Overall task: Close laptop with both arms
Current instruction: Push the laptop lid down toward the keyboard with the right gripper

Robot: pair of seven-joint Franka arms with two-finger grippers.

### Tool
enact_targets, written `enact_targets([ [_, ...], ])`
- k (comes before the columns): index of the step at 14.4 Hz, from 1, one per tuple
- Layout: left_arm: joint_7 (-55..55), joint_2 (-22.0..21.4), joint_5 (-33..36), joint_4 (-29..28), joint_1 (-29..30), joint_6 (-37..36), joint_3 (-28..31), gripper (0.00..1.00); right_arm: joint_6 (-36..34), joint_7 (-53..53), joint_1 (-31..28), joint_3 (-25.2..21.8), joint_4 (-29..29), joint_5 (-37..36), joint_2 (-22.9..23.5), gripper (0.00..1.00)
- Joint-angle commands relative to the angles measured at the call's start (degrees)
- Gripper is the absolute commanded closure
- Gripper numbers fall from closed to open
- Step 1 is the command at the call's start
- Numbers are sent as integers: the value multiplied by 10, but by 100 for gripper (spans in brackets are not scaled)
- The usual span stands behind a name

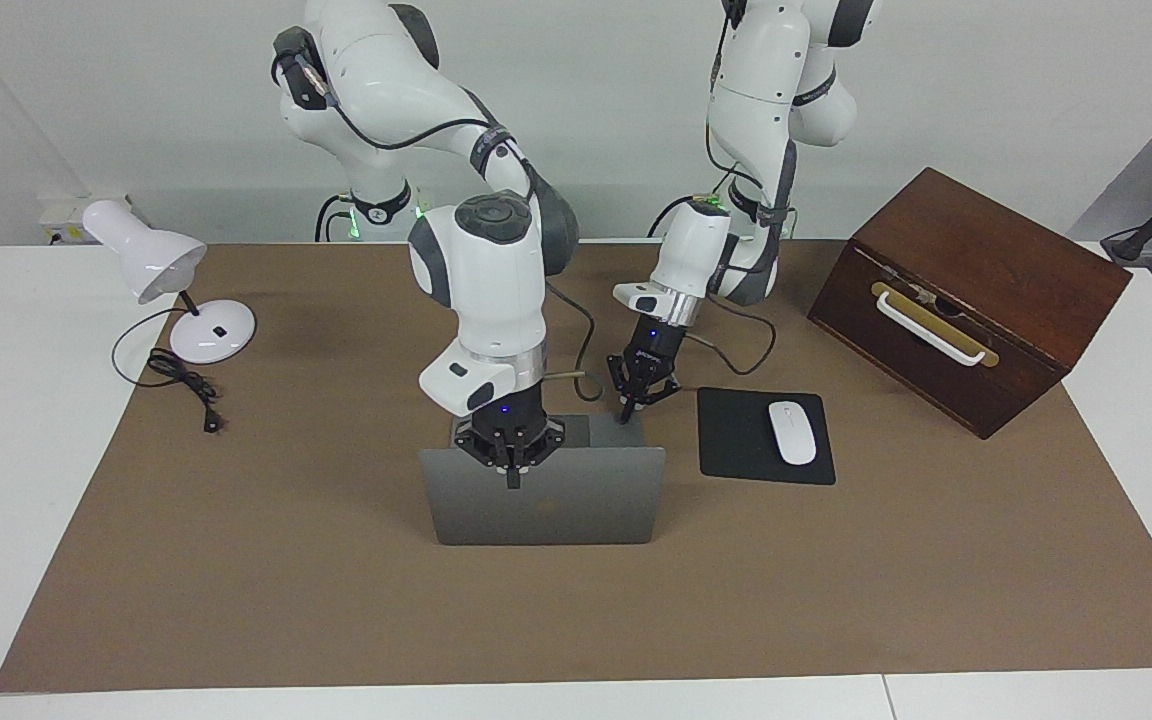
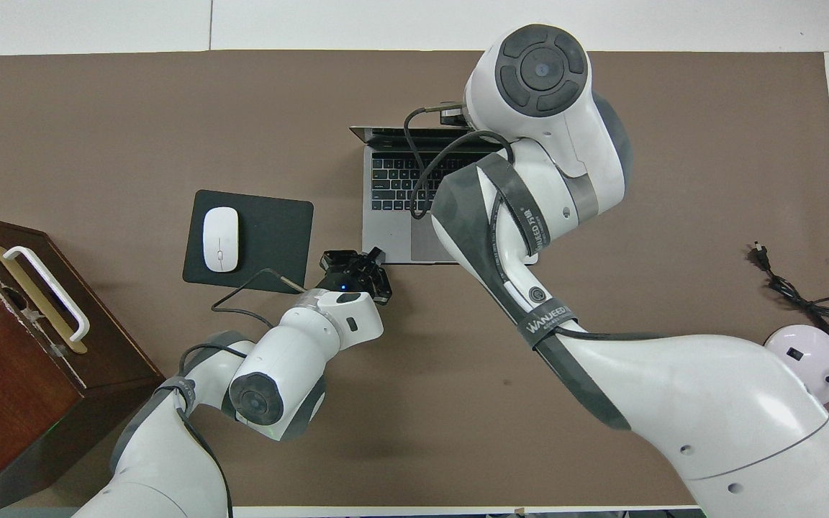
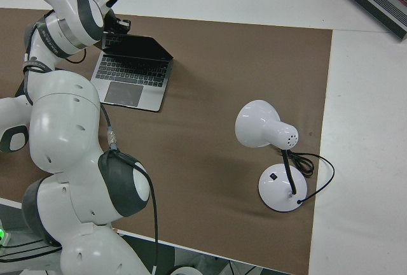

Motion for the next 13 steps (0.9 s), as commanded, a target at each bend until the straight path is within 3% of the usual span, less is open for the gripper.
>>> enact_targets([
  [1, 16, 56, -2, 26, -1, 4, 12, 100, -34, -36, -13, 9, 13, 20, 1, 100],
  [3, 16, 57, -2, 25, 0, 4, 12, 100, -72, -58, -20, 18, 46, 21, 5, 100],
  [13, 17, 58, -2, 24, 0, 4, 13, 100, -132, -64, -42, 36, 53, 51, 7, 100],
])
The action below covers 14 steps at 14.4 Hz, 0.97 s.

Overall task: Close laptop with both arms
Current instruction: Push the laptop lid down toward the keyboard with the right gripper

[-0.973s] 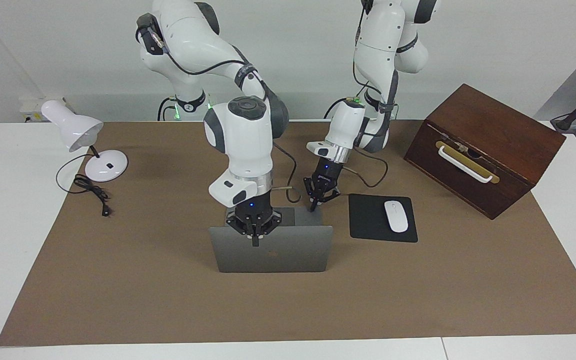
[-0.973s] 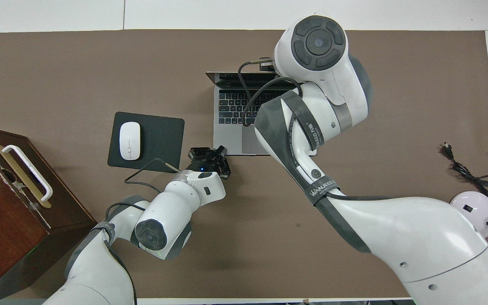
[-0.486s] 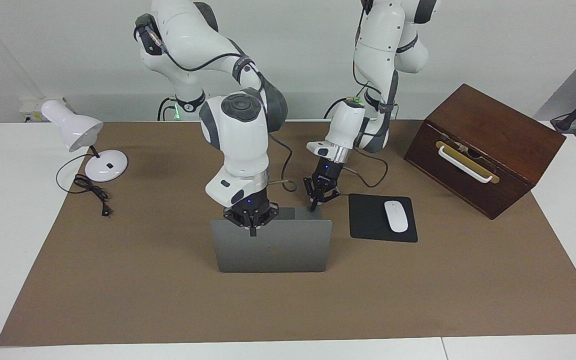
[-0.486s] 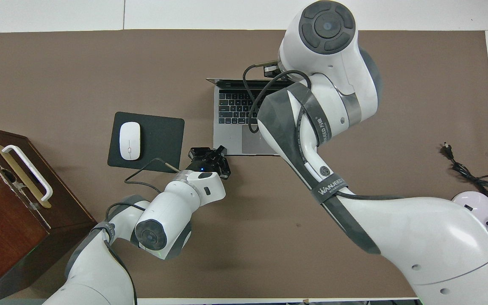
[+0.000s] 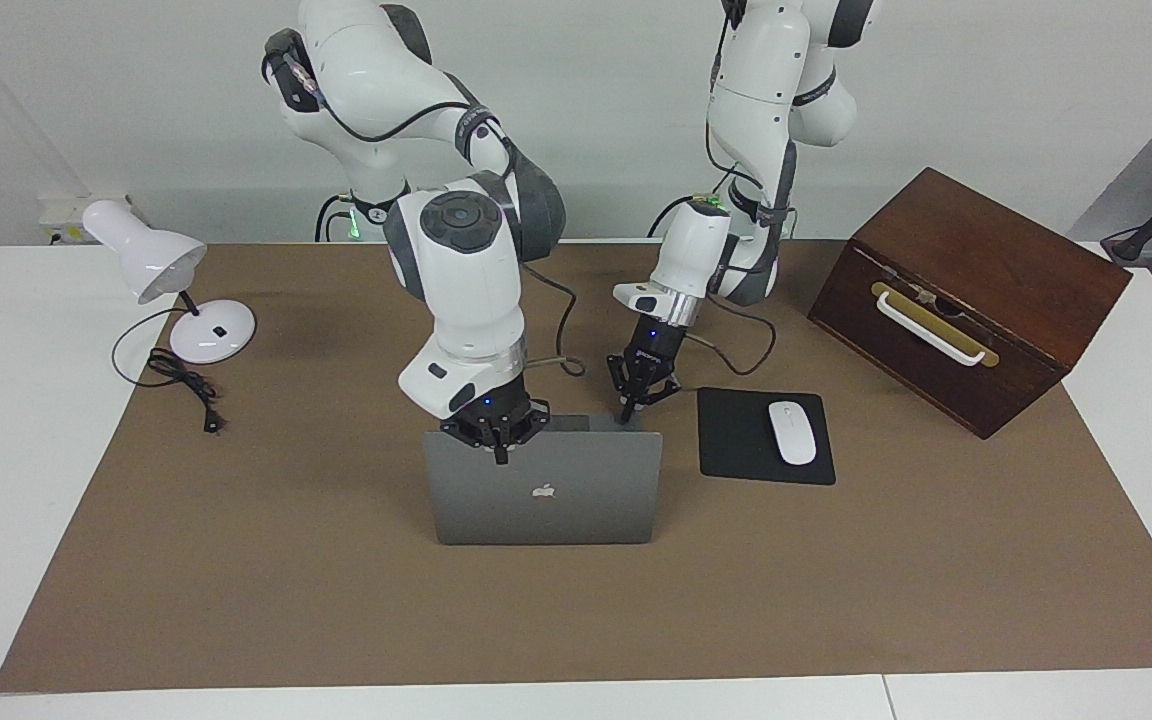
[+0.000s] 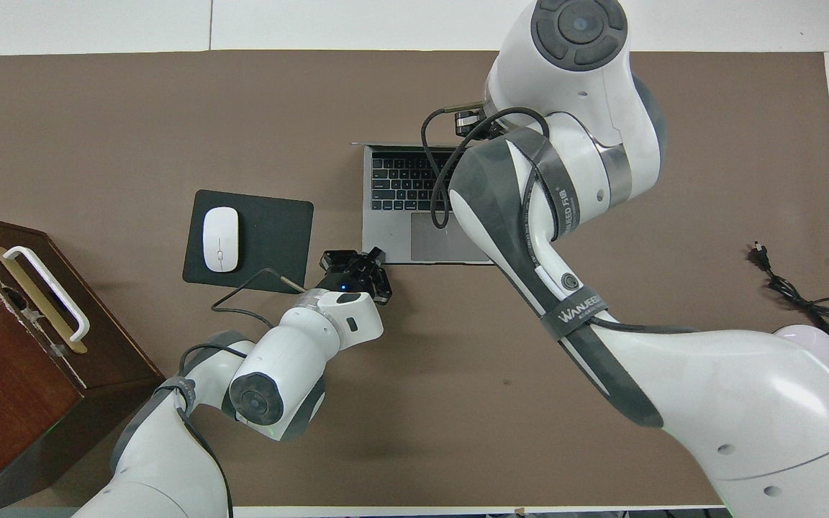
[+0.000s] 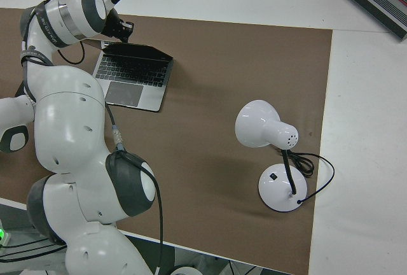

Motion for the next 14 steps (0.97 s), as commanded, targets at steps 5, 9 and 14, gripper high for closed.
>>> enact_targets([
  [5, 15, 58, -2, 24, 0, 3, 13, 100, -71, -8, -8, 4, 13, 49, 6, 100],
  [9, 15, 62, -2, 24, 0, 3, 13, 100, -92, 11, -7, 4, 12, 74, 6, 100],
  [14, 15, 62, -3, 24, 1, 3, 13, 100, -98, 34, -7, 5, 7, 84, 13, 100],
])
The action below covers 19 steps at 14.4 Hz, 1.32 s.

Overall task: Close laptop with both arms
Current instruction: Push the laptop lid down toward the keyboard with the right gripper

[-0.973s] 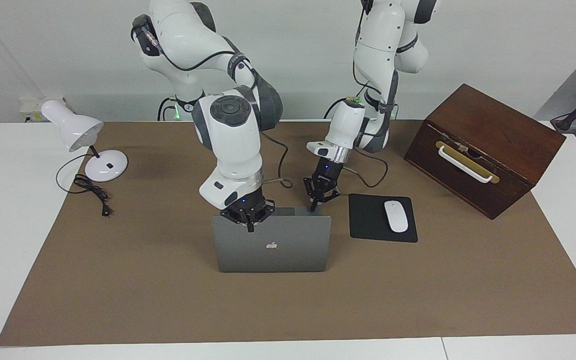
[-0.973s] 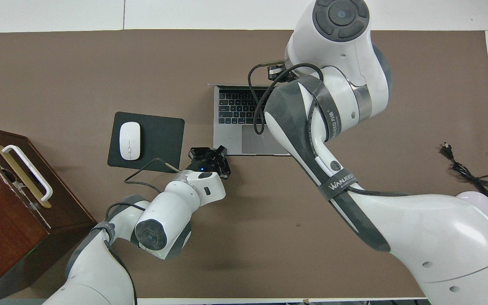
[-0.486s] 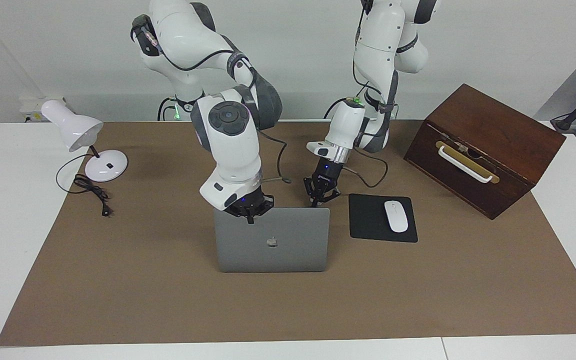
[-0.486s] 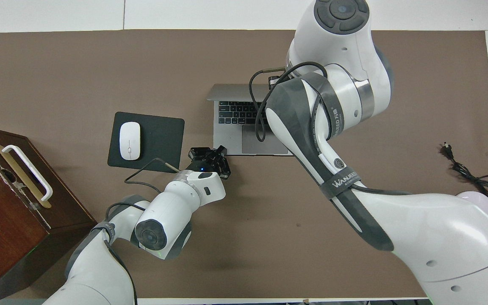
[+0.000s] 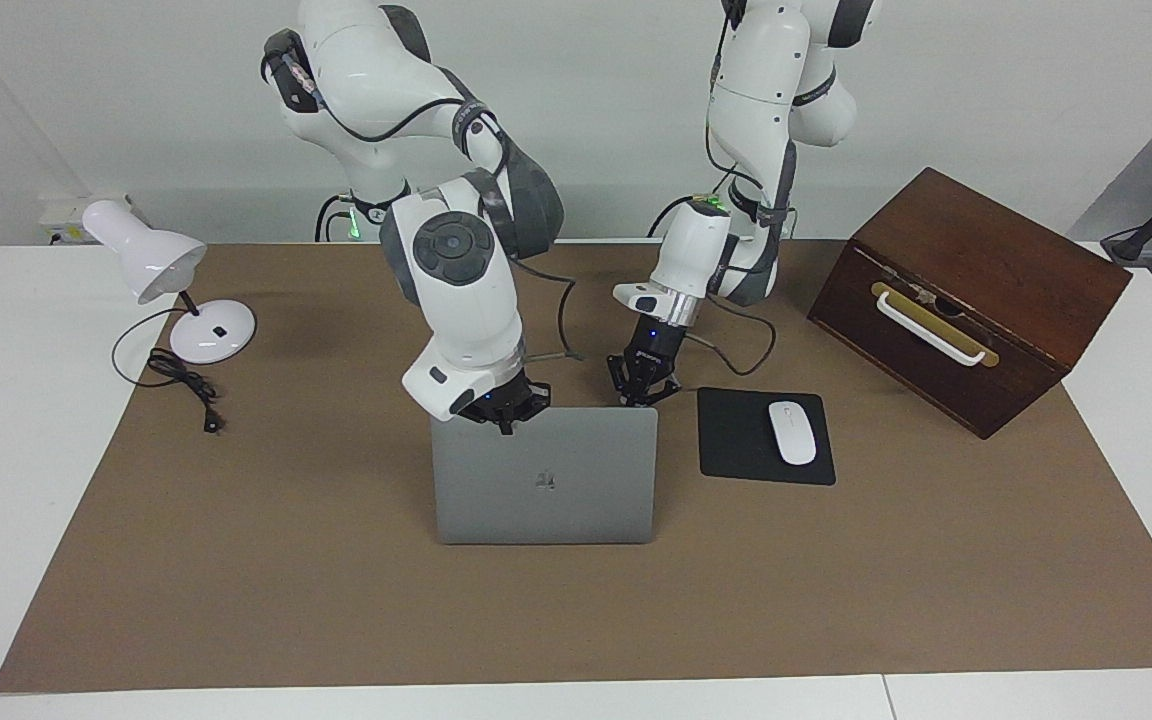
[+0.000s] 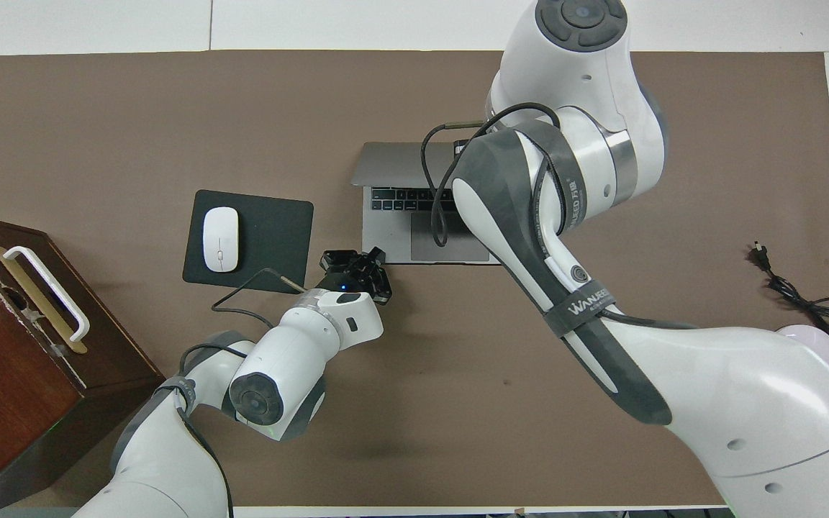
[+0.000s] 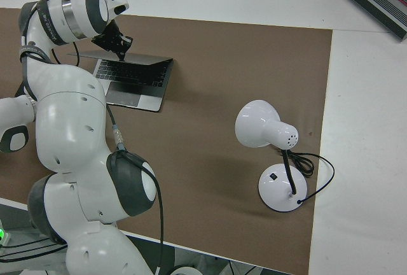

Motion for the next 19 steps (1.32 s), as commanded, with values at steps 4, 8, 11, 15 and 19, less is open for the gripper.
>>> enact_targets([
  [4, 15, 62, -2, 25, 2, 2, 13, 100, -18, 30, -5, 5, 4, 46, 23, 100],
  [8, 15, 62, -3, 25, 2, 2, 13, 100, -39, 53, -5, 5, 4, 69, 35, 100],
  [11, 15, 62, -2, 25, 5, 2, 13, 100, -42, 65, -1, 5, -4, 70, 43, 100],
  [15, 15, 62, -2, 25, 5, 2, 13, 100, -37, 81, 5, 5, -10, 70, 60, 100],
  [19, 15, 62, -3, 25, 5, 2, 13, 100, -35, 83, 5, 6, -12, 70, 65, 100],
])
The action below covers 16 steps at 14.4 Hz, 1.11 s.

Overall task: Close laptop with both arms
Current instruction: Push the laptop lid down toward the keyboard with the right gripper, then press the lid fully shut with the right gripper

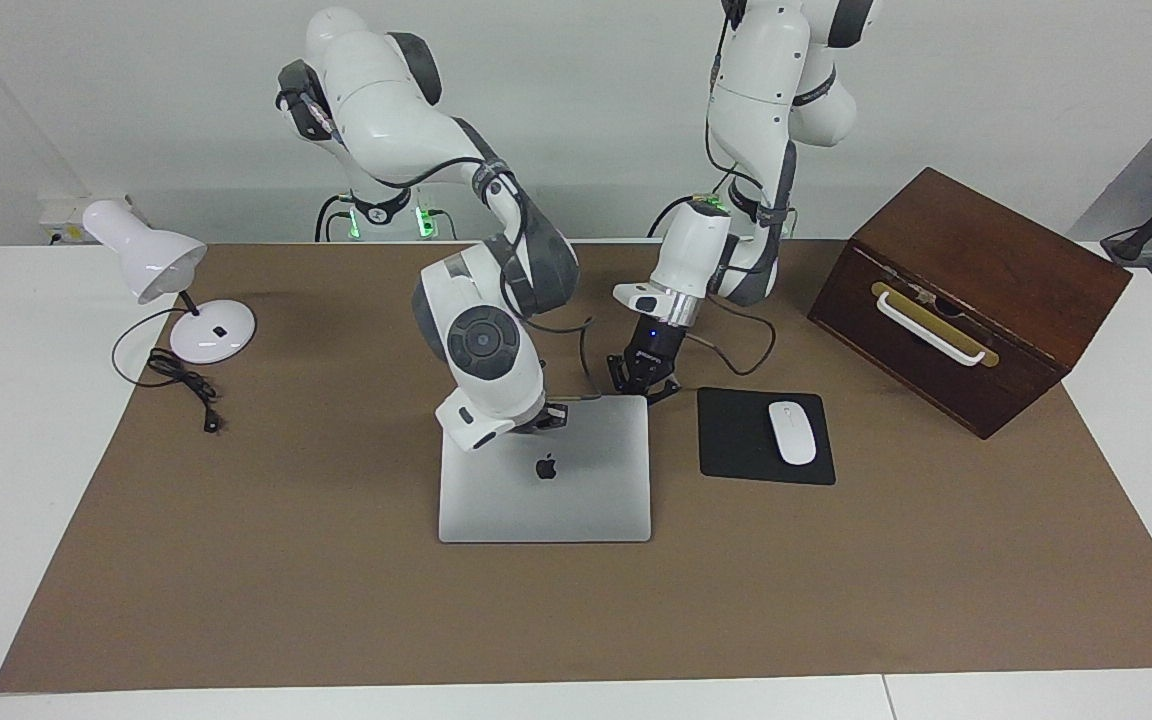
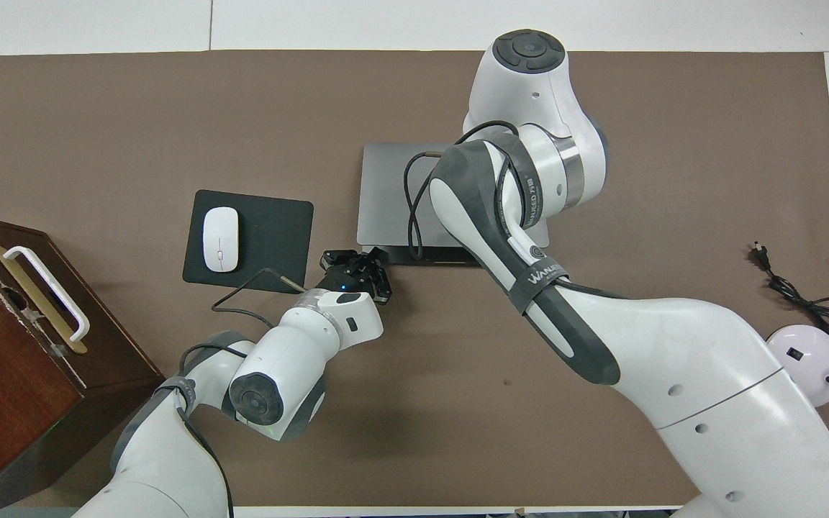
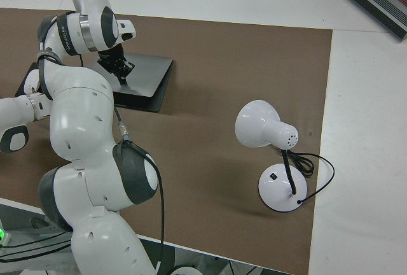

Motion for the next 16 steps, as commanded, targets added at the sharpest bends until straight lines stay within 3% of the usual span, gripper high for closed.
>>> enact_targets([
  [1, 15, 61, -3, 26, 5, 2, 13, 100, 4, 10, -4, 6, -6, 13, 3, 100],
  [16, 15, 61, -3, 25, 5, 2, 13, 100, 8, 11, -4, 6, -5, 40, 22, 100],
])
